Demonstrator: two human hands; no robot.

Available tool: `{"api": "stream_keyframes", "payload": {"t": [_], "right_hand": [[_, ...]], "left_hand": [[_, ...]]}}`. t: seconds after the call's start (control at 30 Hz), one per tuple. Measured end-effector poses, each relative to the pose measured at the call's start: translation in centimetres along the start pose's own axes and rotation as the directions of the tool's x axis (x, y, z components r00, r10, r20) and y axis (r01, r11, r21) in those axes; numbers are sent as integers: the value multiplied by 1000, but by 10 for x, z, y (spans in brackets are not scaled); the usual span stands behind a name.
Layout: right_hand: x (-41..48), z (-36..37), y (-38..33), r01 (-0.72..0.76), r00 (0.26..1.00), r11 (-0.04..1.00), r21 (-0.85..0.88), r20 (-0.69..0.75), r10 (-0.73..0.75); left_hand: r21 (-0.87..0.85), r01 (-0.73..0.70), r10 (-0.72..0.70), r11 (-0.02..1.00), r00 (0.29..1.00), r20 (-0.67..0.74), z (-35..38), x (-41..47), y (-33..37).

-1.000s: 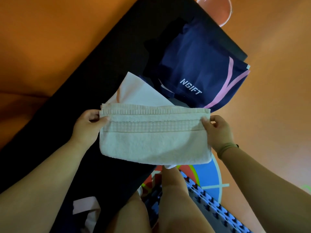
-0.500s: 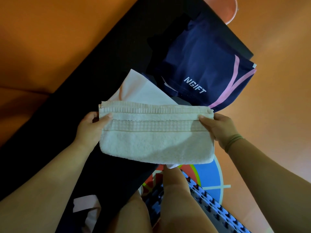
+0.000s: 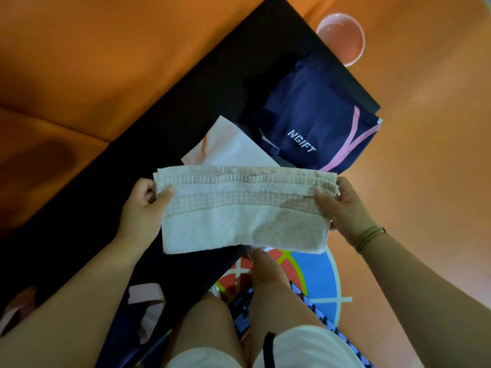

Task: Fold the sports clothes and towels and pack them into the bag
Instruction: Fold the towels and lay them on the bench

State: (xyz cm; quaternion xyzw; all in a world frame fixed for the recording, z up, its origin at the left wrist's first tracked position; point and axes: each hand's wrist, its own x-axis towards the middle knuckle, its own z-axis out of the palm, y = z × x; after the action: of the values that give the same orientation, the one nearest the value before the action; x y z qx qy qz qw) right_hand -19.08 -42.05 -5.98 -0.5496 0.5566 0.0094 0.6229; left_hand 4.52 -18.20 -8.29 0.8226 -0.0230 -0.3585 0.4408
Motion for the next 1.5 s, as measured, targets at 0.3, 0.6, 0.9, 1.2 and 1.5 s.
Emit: {"api": "stream_keyframes", "payload": {"t": [0.3,0.6,0.9,1.2,1.5], "right_hand": [[-51,44,-58,170,984,973,-154,-25,-176],[-110,123,-116,338,935,914,-224,187,-300],[-151,149,-164,419,835,906,-61,418,-358],[-159,153,-183,484,754,874,38,489,-439],[-156,142,-167,128,794,990,64,592,-141]], "left_hand": [[-43,-37,35,998,999,-33,-39,-60,45],[-49,-139,137,989,990,-42,-48,-119,98],[-318,-100,174,943,962,212,-83,-151,135],[-264,-220,272,939,946,179,-128,-155,117],[-389,18,120,921,937,328,-156,-142,47]]}}
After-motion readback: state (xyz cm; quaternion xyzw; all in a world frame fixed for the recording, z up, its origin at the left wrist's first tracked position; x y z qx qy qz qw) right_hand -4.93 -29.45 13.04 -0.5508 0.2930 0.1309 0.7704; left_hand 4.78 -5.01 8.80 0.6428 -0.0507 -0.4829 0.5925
